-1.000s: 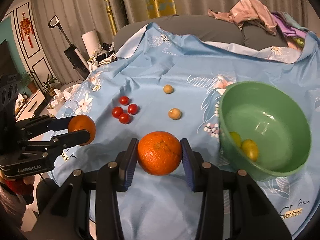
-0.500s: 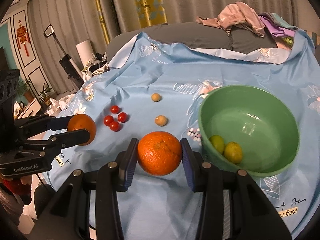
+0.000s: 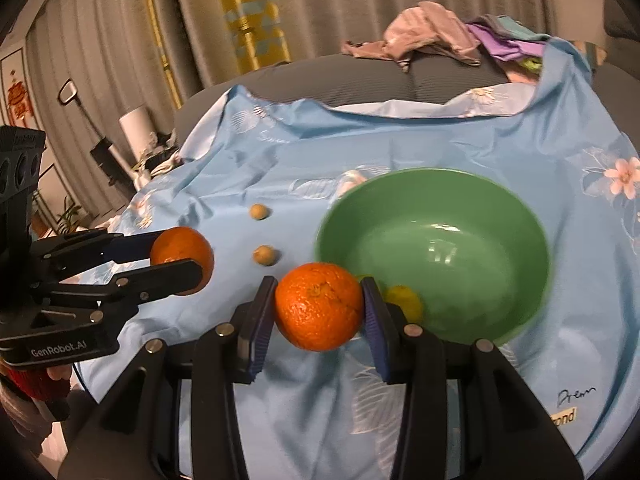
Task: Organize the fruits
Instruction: 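Carry both oranges over the green bowl, then open both tools to drop the oranges into the bowl, then grasp a small yellow-orange fruit with the left tool while the right tool grasps the other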
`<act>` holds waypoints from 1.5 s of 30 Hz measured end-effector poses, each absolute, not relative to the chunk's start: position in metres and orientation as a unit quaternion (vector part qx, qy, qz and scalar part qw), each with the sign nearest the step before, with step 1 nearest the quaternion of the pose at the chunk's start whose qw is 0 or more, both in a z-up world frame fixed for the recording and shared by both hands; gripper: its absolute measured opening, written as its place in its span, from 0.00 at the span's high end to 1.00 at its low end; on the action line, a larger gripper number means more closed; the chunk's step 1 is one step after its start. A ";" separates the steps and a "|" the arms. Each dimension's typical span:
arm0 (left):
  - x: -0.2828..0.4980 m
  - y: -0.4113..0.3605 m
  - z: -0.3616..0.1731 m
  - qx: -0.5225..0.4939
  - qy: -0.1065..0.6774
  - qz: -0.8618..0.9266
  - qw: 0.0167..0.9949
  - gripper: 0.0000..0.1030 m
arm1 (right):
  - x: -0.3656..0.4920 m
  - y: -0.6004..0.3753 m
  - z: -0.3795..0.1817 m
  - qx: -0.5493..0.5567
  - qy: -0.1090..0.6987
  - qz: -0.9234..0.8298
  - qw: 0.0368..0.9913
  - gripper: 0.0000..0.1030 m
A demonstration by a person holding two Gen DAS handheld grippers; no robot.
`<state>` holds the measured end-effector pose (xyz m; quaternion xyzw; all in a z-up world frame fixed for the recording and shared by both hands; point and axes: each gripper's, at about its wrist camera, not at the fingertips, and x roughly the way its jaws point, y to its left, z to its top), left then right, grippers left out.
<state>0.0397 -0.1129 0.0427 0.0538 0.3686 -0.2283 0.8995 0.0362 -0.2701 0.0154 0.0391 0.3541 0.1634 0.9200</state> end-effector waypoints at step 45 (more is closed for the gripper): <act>0.038 -0.100 0.022 0.030 0.391 -0.198 0.899 0.39 | 0.012 -0.298 0.031 0.037 0.357 0.099 0.928 0.45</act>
